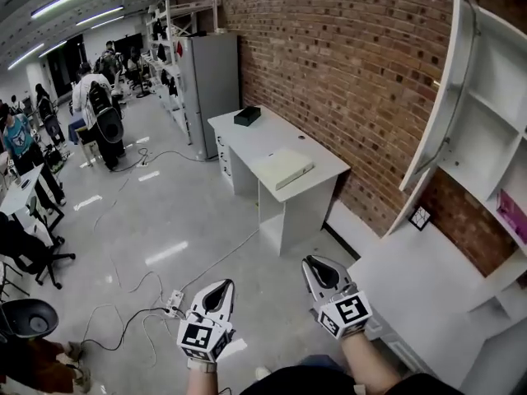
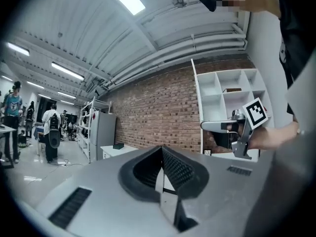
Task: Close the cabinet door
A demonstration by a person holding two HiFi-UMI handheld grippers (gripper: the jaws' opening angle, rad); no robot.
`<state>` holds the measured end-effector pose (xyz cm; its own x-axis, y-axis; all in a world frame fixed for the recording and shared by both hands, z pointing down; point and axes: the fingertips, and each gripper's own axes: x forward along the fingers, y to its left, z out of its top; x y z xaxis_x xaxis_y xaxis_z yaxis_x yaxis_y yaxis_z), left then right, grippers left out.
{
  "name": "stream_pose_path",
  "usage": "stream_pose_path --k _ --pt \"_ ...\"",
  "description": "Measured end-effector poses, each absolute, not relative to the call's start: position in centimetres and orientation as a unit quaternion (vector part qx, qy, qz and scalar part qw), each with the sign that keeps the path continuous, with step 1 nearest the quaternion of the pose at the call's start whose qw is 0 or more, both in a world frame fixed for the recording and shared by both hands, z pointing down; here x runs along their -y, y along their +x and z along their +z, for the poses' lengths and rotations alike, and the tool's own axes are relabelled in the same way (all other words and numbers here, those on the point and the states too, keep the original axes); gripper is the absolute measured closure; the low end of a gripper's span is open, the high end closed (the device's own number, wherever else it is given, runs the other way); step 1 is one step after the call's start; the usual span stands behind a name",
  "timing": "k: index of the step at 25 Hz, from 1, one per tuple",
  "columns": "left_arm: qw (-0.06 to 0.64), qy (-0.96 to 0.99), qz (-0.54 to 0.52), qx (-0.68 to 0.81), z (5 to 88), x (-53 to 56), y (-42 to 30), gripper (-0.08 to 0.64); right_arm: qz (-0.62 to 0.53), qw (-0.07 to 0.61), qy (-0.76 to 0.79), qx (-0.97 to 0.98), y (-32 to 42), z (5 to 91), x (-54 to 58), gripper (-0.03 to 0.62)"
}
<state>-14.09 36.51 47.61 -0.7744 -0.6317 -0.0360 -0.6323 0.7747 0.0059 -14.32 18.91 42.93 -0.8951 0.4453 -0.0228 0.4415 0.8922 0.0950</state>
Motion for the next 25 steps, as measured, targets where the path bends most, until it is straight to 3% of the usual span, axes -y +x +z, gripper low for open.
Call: stream_pose_path --k 17,25 --pt "0.082 -0.478 -0.023 -0.874 41.9 -17.3 -24.3 0.551 0.069 0.072 0.063 -0.993 -18.0 37.4 -1.5 0.549" --pt "0.129 -0.531 -0.035 -0.837 34.4 -6.7 -26.8 0.551 0.070 0.108 -0.002 -0.992 -19.1 31.8 6.9 0.549"
